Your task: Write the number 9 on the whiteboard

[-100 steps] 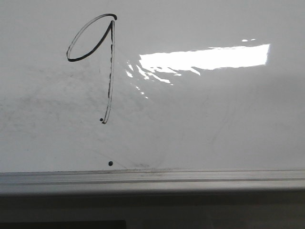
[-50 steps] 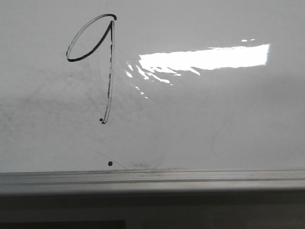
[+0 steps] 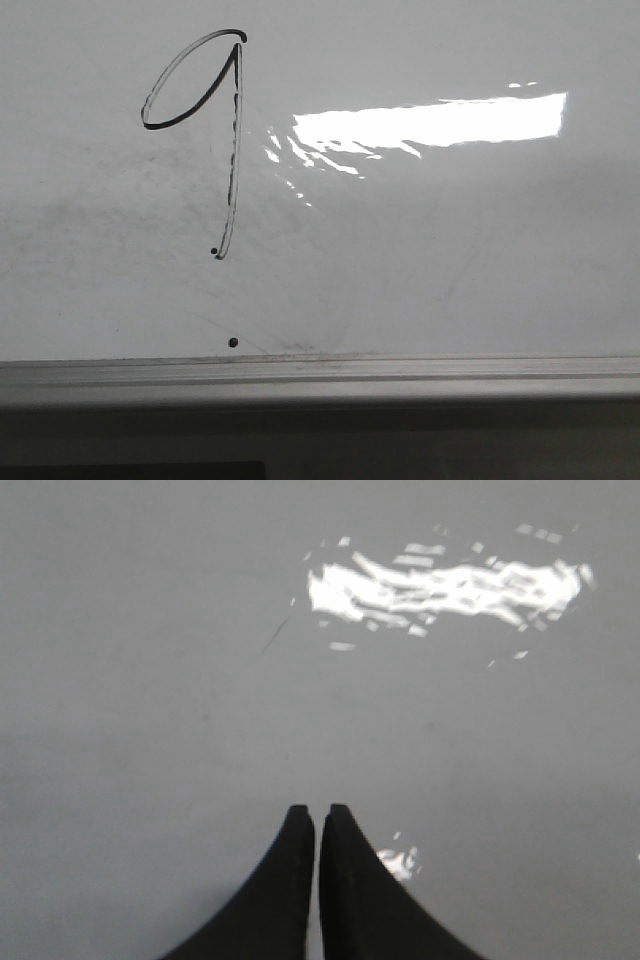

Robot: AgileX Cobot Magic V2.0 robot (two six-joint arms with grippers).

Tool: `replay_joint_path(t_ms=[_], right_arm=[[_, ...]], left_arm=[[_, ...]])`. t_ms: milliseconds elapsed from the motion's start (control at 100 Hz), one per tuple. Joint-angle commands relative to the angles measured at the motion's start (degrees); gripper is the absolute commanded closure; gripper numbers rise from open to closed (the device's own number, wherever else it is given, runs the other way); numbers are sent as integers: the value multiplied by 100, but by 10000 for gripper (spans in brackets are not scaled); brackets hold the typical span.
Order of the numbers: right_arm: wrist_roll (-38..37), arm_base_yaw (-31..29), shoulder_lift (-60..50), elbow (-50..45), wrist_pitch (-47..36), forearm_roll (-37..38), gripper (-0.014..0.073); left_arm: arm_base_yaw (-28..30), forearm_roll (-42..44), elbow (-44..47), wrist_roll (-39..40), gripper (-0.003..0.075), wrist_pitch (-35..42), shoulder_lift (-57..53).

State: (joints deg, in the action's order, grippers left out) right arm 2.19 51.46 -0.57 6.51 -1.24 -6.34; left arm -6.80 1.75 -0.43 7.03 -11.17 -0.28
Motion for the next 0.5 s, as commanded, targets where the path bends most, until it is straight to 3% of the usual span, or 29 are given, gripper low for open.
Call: replay_joint_path(t_ms=[0, 490], right_arm=[[46, 15, -107, 140, -417, 64, 657], [46, 15, -107, 140, -417, 64, 657]], left_arm=[[230, -45, 237, -11, 741, -377, -65], [469, -76, 237, -130, 741, -512, -127]])
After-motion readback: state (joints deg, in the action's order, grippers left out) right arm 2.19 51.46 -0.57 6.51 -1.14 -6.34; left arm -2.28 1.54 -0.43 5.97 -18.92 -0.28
